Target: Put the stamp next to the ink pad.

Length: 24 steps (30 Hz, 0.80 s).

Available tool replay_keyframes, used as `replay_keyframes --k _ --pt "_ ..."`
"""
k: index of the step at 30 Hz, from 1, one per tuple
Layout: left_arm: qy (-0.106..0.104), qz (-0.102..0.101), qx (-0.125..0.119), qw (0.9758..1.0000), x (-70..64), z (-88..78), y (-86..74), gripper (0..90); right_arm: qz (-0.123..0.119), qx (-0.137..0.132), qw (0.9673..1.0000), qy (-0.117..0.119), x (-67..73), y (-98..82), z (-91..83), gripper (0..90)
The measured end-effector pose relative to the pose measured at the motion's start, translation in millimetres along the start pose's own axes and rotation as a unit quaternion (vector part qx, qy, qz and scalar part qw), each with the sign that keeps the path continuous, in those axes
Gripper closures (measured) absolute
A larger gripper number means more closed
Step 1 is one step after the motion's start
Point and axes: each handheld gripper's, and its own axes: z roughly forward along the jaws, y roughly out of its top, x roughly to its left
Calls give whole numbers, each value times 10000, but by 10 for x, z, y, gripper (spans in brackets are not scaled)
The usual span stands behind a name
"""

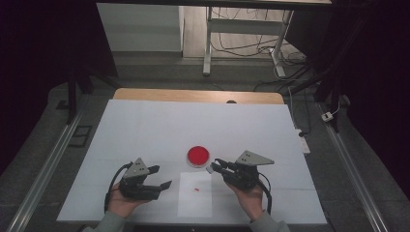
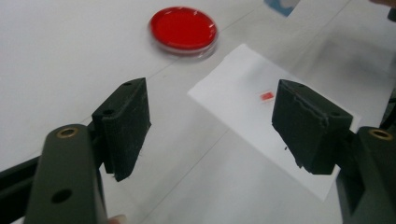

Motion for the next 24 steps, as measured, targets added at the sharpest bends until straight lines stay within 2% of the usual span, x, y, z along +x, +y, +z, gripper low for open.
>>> replay_keyframes --k 3,6,13,19,24 --pt "63 -50 -54 10000 34 -70 -60 284 -55 38 10000 -34 -57 7 0 757" --pt "127 -122 -66 9998 68 -143 -139 285 -193 108 9995 -219 -119 18 -3 757" --pt "215 -221 -45 9995 125 -290 -302 288 -301 317 9981 -437 -218 44 8 756" --pt "248 -234 -53 9994 133 -316 -329 288 -434 617 9947 -692 -290 29 101 755" --pt "283 -208 -38 9994 118 -318 -331 288 -530 785 9924 -790 -298 16 147 754"
